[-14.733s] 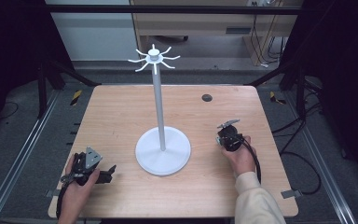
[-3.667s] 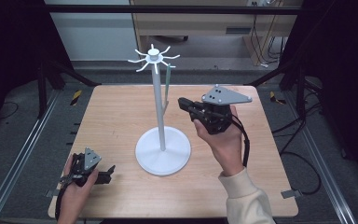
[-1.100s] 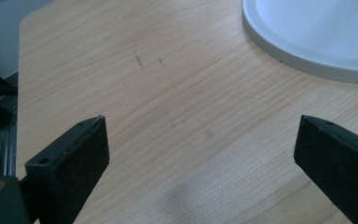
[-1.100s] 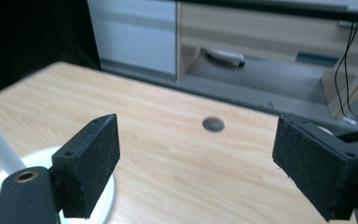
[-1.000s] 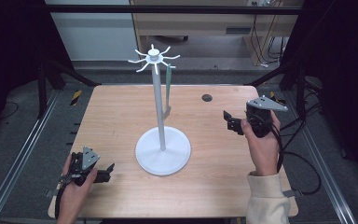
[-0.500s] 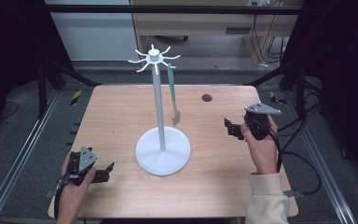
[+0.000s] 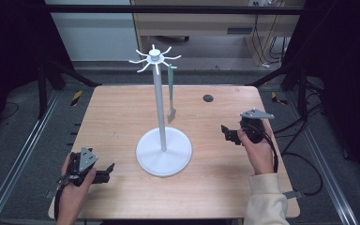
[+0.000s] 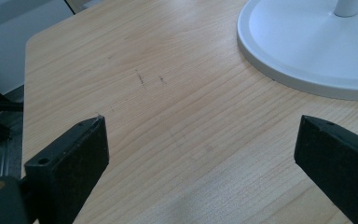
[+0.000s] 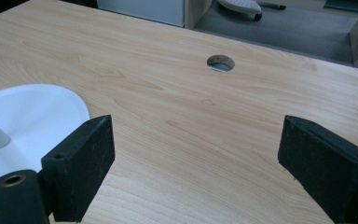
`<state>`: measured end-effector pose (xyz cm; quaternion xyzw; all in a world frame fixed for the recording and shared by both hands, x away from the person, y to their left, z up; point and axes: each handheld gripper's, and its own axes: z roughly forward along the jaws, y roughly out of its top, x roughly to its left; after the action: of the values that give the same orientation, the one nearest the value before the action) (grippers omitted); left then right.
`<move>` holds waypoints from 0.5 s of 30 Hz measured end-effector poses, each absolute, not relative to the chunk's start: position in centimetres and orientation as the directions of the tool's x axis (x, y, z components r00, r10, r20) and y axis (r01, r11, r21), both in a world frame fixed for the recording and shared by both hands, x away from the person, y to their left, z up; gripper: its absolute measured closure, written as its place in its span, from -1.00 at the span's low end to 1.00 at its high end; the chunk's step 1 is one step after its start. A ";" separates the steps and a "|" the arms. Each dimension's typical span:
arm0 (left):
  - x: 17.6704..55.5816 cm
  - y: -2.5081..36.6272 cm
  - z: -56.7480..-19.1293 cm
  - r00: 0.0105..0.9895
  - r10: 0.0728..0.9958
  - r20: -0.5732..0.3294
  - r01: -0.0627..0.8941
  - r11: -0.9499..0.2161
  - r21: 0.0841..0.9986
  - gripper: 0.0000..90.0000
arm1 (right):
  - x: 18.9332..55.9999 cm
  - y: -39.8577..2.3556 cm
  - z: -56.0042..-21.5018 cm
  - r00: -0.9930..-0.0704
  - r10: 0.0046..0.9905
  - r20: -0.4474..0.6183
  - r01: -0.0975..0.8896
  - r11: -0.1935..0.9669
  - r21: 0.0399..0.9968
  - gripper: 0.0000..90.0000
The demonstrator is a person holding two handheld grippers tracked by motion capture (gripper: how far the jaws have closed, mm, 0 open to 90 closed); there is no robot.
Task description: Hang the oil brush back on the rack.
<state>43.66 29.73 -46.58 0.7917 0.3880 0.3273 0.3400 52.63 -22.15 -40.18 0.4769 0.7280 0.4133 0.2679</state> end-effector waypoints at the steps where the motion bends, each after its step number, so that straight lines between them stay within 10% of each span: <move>1: 43.7 29.7 -46.6 0.486 0.836 0.256 0.391 -0.469 0.792 -0.94 | 52.8 -22.1 -40.5 -0.406 0.914 0.004 0.479 0.209 0.852 -0.75; 15: 43.8 29.6 -46.7 0.492 0.832 0.258 0.395 -0.477 0.785 -0.94 | 54.4 -20.4 -45.0 -0.427 0.903 -0.032 0.582 0.302 0.755 -0.75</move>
<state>43.78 29.61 -46.67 0.7956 0.3855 0.3249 0.3360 54.44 -20.42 -44.98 0.4810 0.7721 0.3429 0.2344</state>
